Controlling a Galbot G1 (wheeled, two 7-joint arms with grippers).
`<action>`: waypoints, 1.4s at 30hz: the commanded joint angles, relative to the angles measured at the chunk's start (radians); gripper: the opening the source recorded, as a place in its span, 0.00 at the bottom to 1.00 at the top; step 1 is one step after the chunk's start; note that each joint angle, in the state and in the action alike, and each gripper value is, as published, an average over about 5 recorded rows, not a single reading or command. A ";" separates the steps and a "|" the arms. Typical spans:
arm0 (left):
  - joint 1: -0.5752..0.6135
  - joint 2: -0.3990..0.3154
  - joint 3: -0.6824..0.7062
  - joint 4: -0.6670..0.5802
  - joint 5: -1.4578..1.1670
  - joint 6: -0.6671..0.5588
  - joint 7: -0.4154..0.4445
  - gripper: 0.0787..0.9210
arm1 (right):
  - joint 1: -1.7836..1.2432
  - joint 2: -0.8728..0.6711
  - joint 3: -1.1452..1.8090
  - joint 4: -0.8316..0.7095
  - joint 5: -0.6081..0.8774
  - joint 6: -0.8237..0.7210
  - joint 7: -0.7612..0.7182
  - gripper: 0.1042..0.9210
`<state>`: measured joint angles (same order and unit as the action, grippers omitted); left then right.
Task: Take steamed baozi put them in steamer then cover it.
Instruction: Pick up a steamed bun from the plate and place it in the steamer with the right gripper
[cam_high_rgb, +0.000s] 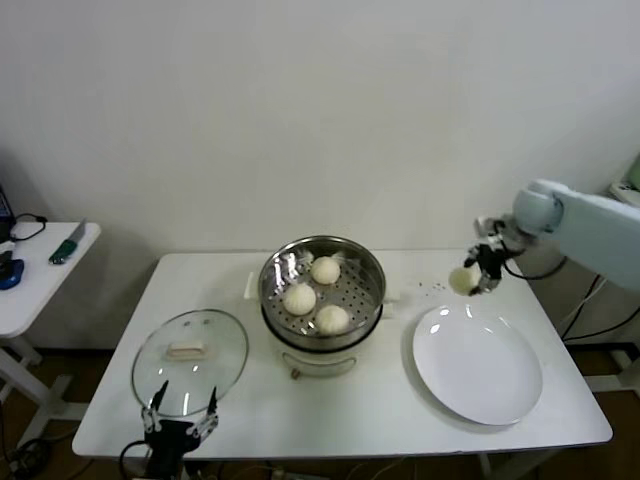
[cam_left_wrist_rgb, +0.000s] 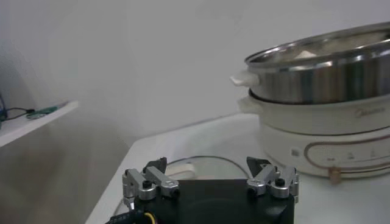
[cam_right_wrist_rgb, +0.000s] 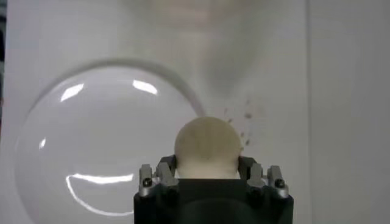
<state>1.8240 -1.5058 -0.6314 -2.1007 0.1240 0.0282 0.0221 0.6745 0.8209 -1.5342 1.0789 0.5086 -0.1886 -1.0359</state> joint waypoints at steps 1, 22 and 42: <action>0.008 0.006 0.046 -0.029 -0.010 0.000 0.001 0.88 | 0.330 0.271 -0.288 0.015 0.430 -0.077 0.020 0.67; -0.019 0.029 0.037 -0.039 -0.037 0.037 -0.023 0.88 | 0.119 0.564 -0.314 -0.024 0.480 -0.132 0.100 0.68; -0.041 0.040 0.033 -0.016 -0.045 0.040 -0.022 0.88 | 0.018 0.562 -0.312 -0.060 0.380 -0.132 0.120 0.69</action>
<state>1.7858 -1.4653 -0.5991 -2.1199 0.0817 0.0666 0.0012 0.7280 1.3633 -1.8430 1.0291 0.9174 -0.3175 -0.9241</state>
